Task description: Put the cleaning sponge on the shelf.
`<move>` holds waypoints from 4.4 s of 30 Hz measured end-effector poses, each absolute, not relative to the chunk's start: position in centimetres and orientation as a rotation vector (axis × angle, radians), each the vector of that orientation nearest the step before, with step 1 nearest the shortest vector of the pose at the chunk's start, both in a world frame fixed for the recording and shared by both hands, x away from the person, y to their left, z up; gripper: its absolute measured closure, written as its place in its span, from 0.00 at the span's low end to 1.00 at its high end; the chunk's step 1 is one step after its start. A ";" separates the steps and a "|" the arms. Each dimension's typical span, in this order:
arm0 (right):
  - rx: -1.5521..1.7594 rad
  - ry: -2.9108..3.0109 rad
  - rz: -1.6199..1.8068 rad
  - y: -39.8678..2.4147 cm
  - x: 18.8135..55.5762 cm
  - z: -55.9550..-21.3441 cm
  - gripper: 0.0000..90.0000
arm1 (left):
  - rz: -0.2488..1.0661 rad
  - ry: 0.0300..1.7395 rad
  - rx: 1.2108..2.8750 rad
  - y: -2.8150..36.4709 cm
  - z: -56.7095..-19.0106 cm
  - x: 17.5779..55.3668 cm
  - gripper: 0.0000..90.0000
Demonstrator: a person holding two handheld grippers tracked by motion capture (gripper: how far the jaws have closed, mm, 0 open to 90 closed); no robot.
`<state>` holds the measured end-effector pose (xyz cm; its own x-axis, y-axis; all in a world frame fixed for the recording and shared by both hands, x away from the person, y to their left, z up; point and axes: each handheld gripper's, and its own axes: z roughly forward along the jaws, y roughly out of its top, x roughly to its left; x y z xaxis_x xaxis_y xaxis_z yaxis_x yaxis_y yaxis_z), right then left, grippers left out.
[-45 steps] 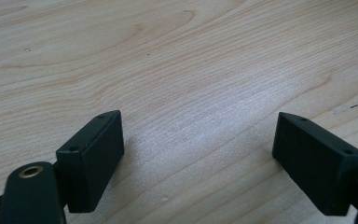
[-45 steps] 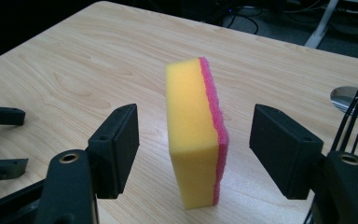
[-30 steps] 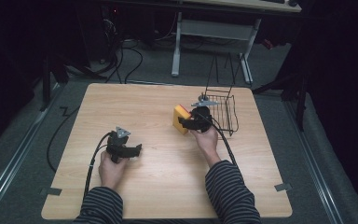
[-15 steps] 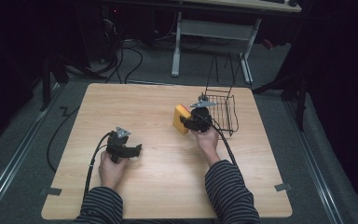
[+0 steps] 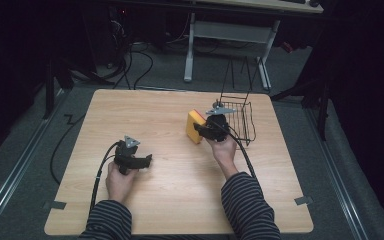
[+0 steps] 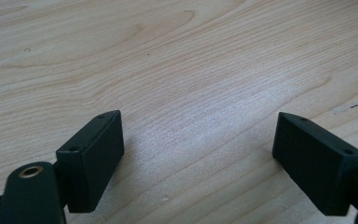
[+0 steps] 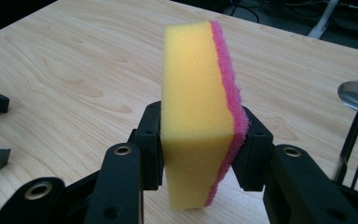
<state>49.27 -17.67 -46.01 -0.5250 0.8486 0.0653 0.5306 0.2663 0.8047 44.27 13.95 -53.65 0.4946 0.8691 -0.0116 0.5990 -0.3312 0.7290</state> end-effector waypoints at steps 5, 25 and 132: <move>1.235 2.158 1.173 -17.9 49.0 -45.4 0.68 | 0.506 1.202 2.056 14.0 -53.7 44.3 0.19; 1.243 2.155 1.255 -20.5 47.0 -42.8 0.68 | 0.507 1.202 2.056 13.9 -53.7 44.3 0.19; 1.432 1.891 0.981 -29.5 49.3 -44.3 0.67 | 0.506 1.204 2.054 13.9 -53.7 44.3 0.19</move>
<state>49.32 -29.49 -44.27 -0.2675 0.9635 -0.0082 0.5481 0.1591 0.8212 44.26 13.93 -53.66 0.4934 0.8697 -0.0129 0.5997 -0.3294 0.7293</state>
